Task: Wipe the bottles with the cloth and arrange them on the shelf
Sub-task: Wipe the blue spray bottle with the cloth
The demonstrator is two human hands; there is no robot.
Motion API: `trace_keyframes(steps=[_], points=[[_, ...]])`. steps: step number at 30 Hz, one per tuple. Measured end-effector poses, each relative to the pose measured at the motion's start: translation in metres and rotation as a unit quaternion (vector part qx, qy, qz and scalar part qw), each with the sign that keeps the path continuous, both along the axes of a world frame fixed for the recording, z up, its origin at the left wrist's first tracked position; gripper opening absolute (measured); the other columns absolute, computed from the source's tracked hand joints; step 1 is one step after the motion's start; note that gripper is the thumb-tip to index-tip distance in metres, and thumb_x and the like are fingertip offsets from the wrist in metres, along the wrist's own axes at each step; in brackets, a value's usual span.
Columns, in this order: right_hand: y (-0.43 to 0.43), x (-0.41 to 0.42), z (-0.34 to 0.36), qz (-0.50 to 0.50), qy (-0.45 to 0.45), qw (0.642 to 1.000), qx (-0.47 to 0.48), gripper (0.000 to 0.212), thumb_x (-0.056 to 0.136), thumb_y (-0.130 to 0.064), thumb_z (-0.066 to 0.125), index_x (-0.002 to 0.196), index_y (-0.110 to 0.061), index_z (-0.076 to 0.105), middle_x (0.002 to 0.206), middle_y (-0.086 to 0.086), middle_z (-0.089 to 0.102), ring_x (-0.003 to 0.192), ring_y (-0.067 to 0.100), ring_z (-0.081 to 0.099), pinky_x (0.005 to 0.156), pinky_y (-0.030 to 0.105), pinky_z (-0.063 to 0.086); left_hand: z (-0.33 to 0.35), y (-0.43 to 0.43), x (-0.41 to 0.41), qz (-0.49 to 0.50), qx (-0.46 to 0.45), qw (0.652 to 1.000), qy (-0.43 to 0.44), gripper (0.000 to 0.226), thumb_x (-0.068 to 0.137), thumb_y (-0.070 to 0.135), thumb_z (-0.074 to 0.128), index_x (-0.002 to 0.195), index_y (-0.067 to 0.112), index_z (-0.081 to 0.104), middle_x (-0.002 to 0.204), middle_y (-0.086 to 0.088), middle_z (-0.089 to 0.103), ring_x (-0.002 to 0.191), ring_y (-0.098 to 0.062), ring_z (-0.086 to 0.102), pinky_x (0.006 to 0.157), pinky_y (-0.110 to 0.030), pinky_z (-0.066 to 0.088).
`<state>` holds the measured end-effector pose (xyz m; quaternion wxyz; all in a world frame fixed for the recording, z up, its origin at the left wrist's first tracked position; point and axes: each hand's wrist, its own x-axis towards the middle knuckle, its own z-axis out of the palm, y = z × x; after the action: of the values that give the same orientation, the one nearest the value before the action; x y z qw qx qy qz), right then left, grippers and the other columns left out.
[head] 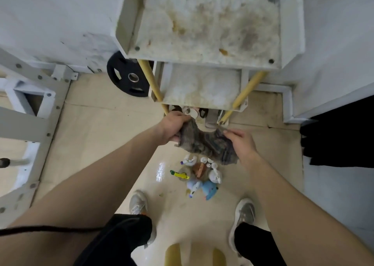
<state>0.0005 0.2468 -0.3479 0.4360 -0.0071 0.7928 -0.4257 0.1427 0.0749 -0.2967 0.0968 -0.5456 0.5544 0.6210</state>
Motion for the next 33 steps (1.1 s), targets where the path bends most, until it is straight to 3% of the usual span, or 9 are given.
trace_keyframes(steps=[2, 8, 13, 17, 21, 23, 26, 31, 33], points=[[-0.003, -0.003, -0.040, 0.001, -0.014, 1.000, -0.003, 0.013, 0.092, -0.021, 0.070, 0.082, -0.017, 0.076, 0.085, 0.004, 0.076, 0.084, 0.023, 0.071, 0.076, 0.029, 0.054, -0.041, 0.002, -0.005, 0.003, 0.002, 1.000, 0.006, 0.017, 0.102, 0.031, 0.055, 0.095, 0.019, 0.064, 0.096, -0.010, 0.069, 0.088, -0.031, 0.071, 0.085, -0.051, 0.061], [-0.013, -0.018, -0.134, -0.038, -0.084, 0.995, -0.036, 0.016, 0.096, -0.027, 0.061, 0.099, -0.015, 0.072, 0.101, 0.010, 0.072, 0.091, 0.026, 0.068, 0.081, 0.040, 0.056, -0.145, -0.008, -0.019, 0.051, -0.079, 0.995, 0.040, 0.022, 0.097, 0.035, 0.060, 0.097, 0.016, 0.071, 0.100, -0.012, 0.073, 0.094, -0.031, 0.070, 0.092, -0.046, 0.059], [-0.022, -0.025, -0.171, -0.002, -0.049, 0.993, -0.106, 0.033, 0.087, -0.029, 0.080, 0.110, -0.007, 0.071, 0.101, 0.008, 0.076, 0.095, 0.026, 0.073, 0.083, 0.043, 0.061, -0.185, -0.018, -0.027, 0.074, -0.084, 0.987, 0.114, 0.021, 0.101, 0.028, 0.057, 0.102, 0.011, 0.069, 0.103, -0.015, 0.070, 0.090, -0.030, 0.069, 0.084, -0.041, 0.060], [-0.024, -0.016, -0.178, -0.041, -0.011, 0.985, -0.169, 0.011, 0.089, -0.005, 0.075, 0.093, -0.011, 0.066, 0.094, 0.010, 0.073, 0.093, 0.029, 0.072, 0.078, 0.040, 0.061, -0.184, -0.011, -0.021, 0.078, -0.121, 0.976, 0.161, 0.019, 0.101, 0.025, 0.055, 0.092, 0.014, 0.068, 0.096, -0.011, 0.071, 0.091, -0.028, 0.070, 0.090, -0.042, 0.058], [-0.002, 0.010, -0.156, -0.087, -0.062, 0.970, -0.217, 0.031, 0.089, 0.013, 0.066, 0.108, -0.008, 0.055, 0.100, 0.014, 0.067, 0.088, 0.028, 0.068, 0.069, 0.039, 0.060, -0.162, 0.017, 0.005, 0.084, -0.128, 0.969, 0.195, 0.021, 0.100, 0.025, 0.060, 0.098, 0.006, 0.068, 0.098, -0.014, 0.073, 0.098, -0.031, 0.071, 0.092, -0.043, 0.058], [0.017, 0.023, -0.142, -0.083, -0.074, 0.971, -0.210, 0.036, 0.090, 0.013, 0.063, 0.121, -0.005, 0.057, 0.109, 0.017, 0.069, 0.091, 0.027, 0.070, 0.074, 0.037, 0.059, -0.151, 0.033, 0.024, 0.057, -0.129, 0.969, 0.201, 0.028, 0.099, 0.030, 0.063, 0.100, 0.003, 0.068, 0.095, -0.014, 0.074, 0.091, -0.031, 0.073, 0.081, -0.038, 0.062], [0.041, 0.038, -0.121, -0.092, -0.062, 0.973, -0.204, 0.023, 0.092, 0.009, 0.061, 0.104, -0.010, 0.067, 0.100, 0.014, 0.073, 0.082, 0.022, 0.070, 0.062, 0.030, 0.056, -0.130, 0.057, 0.048, 0.044, -0.147, 0.965, 0.213, 0.018, 0.098, 0.031, 0.064, 0.089, 0.016, 0.063, 0.086, -0.005, 0.069, 0.078, -0.020, 0.069, 0.062, -0.029, 0.060], [0.084, 0.062, -0.101, -0.067, 0.058, 0.979, -0.181, 0.011, 0.091, -0.014, 0.074, 0.089, -0.022, 0.067, 0.095, 0.002, 0.073, 0.093, 0.020, 0.070, 0.080, 0.034, 0.055, -0.110, 0.100, 0.091, 0.028, -0.155, 0.964, 0.214, 0.016, 0.098, 0.029, 0.065, 0.097, 0.013, 0.066, 0.089, -0.004, 0.070, 0.081, -0.017, 0.069, 0.059, -0.029, 0.060], [0.095, 0.074, -0.095, -0.052, 0.102, 0.975, -0.190, 0.008, 0.090, -0.015, 0.076, 0.096, -0.020, 0.073, 0.098, 0.001, 0.075, 0.099, 0.021, 0.071, 0.083, 0.031, 0.054, -0.108, 0.116, 0.105, 0.019, -0.161, 0.962, 0.219, 0.018, 0.097, 0.028, 0.066, 0.091, 0.011, 0.070, 0.086, -0.004, 0.071, 0.079, -0.014, 0.069, 0.065, -0.031, 0.062]])
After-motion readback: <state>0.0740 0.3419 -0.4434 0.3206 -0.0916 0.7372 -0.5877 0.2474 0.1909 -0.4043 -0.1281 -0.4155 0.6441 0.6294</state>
